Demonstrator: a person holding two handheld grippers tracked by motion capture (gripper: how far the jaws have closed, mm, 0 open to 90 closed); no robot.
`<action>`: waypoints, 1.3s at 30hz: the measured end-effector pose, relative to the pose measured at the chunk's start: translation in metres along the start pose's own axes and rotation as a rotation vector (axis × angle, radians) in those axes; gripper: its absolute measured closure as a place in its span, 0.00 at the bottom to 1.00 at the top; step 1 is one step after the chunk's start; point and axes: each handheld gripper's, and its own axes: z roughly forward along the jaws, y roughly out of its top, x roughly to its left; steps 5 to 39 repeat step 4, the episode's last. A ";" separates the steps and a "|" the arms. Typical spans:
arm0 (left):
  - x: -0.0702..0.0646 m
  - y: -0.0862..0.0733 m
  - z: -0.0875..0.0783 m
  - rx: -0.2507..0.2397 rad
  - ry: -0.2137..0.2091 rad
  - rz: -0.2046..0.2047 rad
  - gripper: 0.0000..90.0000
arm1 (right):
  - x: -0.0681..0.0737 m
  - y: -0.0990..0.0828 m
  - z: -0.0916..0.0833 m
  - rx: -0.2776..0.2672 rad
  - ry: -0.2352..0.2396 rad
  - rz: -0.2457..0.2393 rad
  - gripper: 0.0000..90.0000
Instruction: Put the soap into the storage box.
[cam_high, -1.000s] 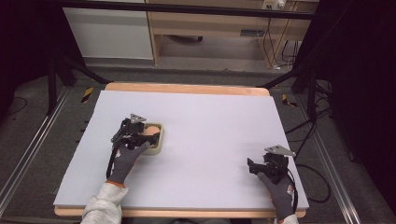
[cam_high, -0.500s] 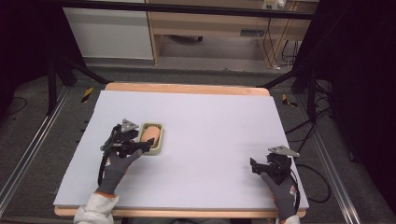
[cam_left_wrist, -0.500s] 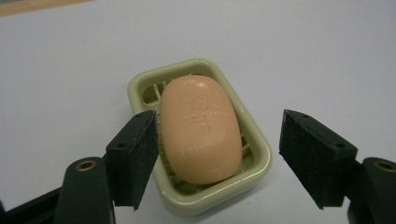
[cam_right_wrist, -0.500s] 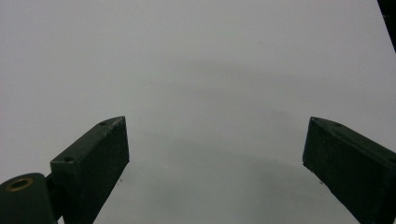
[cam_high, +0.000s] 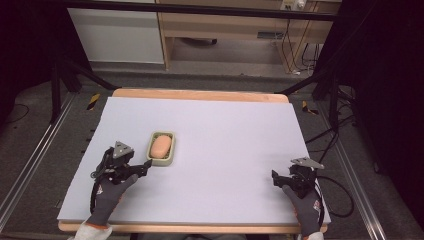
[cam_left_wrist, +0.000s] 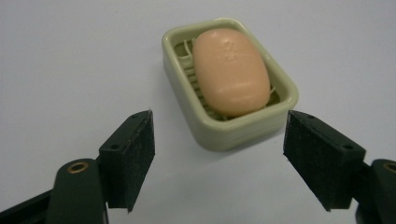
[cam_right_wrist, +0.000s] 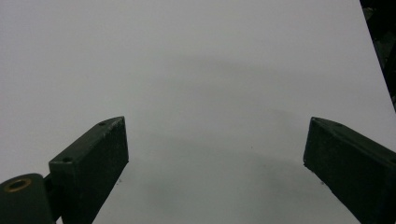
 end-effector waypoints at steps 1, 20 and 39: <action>0.001 -0.003 -0.001 0.002 0.007 -0.003 0.27 | 0.000 0.000 0.000 0.005 0.000 0.011 0.08; 0.004 -0.009 -0.002 0.009 0.012 -0.008 0.27 | -0.001 0.000 0.000 0.006 -0.007 -0.001 0.08; 0.004 -0.009 -0.002 0.009 0.012 -0.008 0.27 | -0.001 0.000 0.000 0.006 -0.007 -0.001 0.08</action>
